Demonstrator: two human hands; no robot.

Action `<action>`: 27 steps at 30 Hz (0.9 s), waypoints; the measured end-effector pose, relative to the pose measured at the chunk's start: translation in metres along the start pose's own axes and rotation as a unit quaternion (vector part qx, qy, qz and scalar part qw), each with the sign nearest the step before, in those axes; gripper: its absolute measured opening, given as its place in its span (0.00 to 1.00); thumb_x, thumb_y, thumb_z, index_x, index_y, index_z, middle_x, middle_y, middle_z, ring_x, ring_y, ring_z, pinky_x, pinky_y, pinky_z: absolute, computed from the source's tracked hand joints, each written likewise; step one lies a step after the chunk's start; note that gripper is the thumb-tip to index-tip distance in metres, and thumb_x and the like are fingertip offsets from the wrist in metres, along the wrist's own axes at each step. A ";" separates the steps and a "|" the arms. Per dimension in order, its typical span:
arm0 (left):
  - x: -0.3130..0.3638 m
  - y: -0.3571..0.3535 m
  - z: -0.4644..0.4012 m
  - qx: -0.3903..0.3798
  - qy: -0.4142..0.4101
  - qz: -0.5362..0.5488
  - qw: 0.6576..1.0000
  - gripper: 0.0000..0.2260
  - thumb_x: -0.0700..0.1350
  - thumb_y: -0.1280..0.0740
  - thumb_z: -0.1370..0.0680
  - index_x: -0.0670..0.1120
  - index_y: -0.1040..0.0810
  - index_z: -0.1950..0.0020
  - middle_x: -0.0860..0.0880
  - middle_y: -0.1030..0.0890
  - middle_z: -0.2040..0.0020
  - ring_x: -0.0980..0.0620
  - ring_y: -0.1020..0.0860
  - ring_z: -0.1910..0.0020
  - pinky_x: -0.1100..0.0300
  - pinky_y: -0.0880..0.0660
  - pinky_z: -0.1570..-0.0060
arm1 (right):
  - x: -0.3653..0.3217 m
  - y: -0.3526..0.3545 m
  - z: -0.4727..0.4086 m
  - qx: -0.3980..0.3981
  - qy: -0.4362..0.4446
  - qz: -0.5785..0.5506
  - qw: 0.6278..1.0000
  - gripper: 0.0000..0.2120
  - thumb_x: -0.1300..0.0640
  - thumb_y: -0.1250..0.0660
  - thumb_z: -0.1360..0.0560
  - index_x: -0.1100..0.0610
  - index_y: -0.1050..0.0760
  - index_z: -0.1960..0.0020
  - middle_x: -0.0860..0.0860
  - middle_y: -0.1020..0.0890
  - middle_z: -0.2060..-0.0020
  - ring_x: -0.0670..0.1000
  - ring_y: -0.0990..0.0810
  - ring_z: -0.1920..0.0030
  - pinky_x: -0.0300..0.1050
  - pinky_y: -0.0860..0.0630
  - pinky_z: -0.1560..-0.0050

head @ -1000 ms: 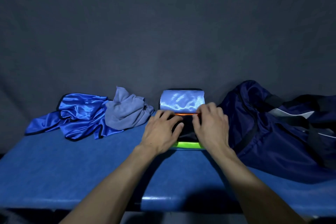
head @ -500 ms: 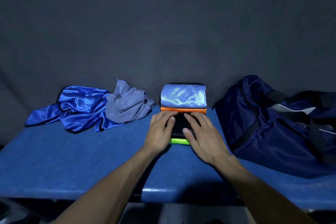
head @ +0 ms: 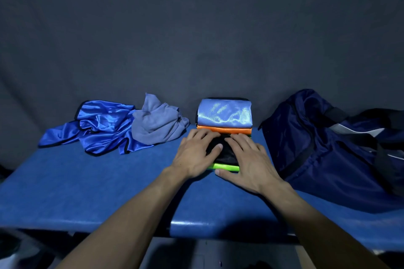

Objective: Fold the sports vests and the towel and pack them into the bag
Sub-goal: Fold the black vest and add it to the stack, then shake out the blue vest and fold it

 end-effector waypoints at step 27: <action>-0.070 0.097 0.043 0.144 -0.030 0.032 0.989 0.13 0.43 0.35 0.19 0.48 0.23 0.35 0.53 0.23 0.37 0.49 0.25 0.38 0.51 0.26 0.40 | -0.112 0.032 -0.050 0.129 0.146 -0.127 0.973 0.25 0.47 0.48 0.16 0.57 0.26 0.27 0.49 0.24 0.28 0.51 0.34 0.23 0.52 0.40 0.23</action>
Point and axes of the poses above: each hand's wrist, its own z-axis away from the middle knuckle, its own y-axis out of the back of the hand, x = y × z, the point moved 3 cm from there along -z, towards the middle knuckle
